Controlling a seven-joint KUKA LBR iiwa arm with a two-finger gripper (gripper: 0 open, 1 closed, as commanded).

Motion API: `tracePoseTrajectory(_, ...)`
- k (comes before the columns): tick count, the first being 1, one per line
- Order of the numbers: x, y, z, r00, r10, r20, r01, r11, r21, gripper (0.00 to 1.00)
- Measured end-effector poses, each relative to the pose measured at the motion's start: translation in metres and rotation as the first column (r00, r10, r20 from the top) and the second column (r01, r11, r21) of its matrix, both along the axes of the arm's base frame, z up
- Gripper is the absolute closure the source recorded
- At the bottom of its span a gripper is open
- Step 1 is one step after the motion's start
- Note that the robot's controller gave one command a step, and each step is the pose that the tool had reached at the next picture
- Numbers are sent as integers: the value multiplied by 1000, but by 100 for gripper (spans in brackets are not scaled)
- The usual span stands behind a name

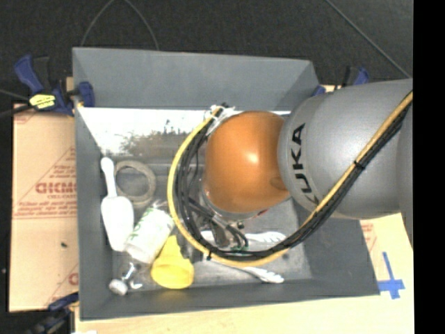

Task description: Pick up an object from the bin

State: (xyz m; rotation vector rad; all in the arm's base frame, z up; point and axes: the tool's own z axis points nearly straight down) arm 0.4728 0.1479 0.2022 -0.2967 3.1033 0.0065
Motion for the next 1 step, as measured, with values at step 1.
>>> tracePoseTrajectory(1,0,0,0,1000,-1,0,1,1000,0,100)
